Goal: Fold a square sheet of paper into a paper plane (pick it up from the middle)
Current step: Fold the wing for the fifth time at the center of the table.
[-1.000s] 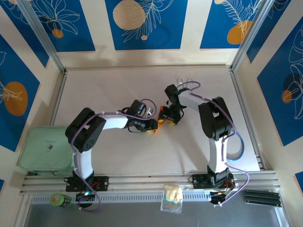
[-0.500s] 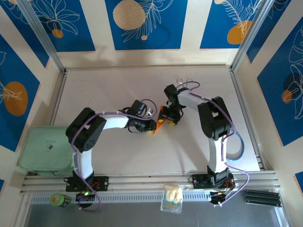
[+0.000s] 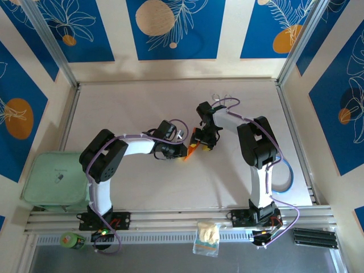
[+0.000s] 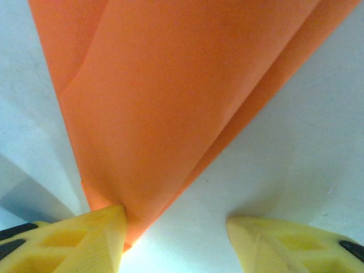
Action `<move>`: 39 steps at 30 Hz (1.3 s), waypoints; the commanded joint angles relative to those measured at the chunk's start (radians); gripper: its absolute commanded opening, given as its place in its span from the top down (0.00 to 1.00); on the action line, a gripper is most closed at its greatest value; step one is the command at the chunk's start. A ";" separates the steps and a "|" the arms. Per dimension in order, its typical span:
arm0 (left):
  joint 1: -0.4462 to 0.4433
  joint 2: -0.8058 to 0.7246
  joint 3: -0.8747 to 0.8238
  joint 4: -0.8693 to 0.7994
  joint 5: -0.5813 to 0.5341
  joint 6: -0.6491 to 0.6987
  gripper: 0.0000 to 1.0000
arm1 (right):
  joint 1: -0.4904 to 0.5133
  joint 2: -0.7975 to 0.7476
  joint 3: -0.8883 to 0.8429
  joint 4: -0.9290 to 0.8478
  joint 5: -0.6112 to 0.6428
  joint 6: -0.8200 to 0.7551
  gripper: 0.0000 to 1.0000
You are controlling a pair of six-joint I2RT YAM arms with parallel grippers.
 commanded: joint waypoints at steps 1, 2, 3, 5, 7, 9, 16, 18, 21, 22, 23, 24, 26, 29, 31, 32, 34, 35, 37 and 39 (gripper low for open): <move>-0.018 0.055 0.000 -0.068 -0.053 0.021 0.84 | 0.019 0.168 -0.076 0.063 0.109 0.007 0.44; -0.019 0.056 0.001 -0.068 -0.053 0.022 0.84 | 0.020 0.171 -0.075 0.062 0.112 0.007 0.45; -0.020 0.058 0.002 -0.069 -0.053 0.022 0.84 | 0.021 0.174 -0.074 0.061 0.114 0.006 0.45; -0.019 0.062 0.003 -0.069 -0.051 0.022 0.85 | 0.023 0.181 -0.073 0.060 0.117 0.006 0.45; -0.020 0.064 0.007 -0.073 -0.053 0.021 0.86 | 0.028 0.190 -0.068 0.055 0.123 0.003 0.45; -0.021 0.066 0.007 -0.074 -0.055 0.021 0.86 | 0.031 0.200 -0.062 0.050 0.129 0.002 0.44; -0.021 0.062 0.009 -0.085 -0.064 0.024 0.87 | 0.038 0.223 -0.049 0.036 0.149 0.004 0.43; -0.020 0.061 0.011 -0.089 -0.067 0.028 0.87 | 0.040 0.228 -0.045 0.030 0.158 0.005 0.42; -0.020 0.057 0.015 -0.093 -0.068 0.030 0.87 | 0.041 0.239 -0.039 0.019 0.173 0.009 0.42; -0.021 0.051 0.014 -0.094 -0.071 0.030 0.87 | 0.042 0.243 -0.038 0.015 0.178 0.011 0.42; -0.020 0.047 0.015 -0.095 -0.075 0.030 0.87 | 0.043 0.247 -0.036 0.012 0.185 0.013 0.42; -0.020 0.040 0.017 -0.097 -0.078 0.030 0.87 | 0.044 0.251 -0.034 0.007 0.193 0.015 0.42; -0.021 0.020 0.018 -0.103 -0.089 0.030 0.87 | 0.047 0.261 -0.029 -0.003 0.215 0.020 0.42; -0.020 -0.023 0.016 -0.097 -0.106 0.025 0.87 | 0.050 0.270 -0.026 -0.014 0.240 0.031 0.42; -0.020 -0.056 0.014 -0.091 -0.117 0.021 0.86 | 0.052 0.276 -0.025 -0.017 0.253 0.036 0.42; -0.020 -0.076 0.009 -0.085 -0.120 0.015 0.86 | 0.052 0.279 -0.023 -0.019 0.257 0.038 0.42; -0.020 -0.109 0.001 -0.065 -0.117 0.011 0.85 | 0.054 0.284 -0.023 -0.021 0.261 0.043 0.42; -0.020 -0.121 -0.006 -0.048 -0.110 0.006 0.85 | 0.054 0.286 -0.023 -0.021 0.260 0.044 0.42; -0.020 -0.132 -0.020 -0.002 -0.076 -0.008 0.85 | 0.055 0.292 -0.021 -0.020 0.257 0.046 0.42; -0.022 -0.123 -0.034 0.058 -0.026 -0.032 0.85 | 0.053 0.293 -0.021 -0.018 0.257 0.048 0.42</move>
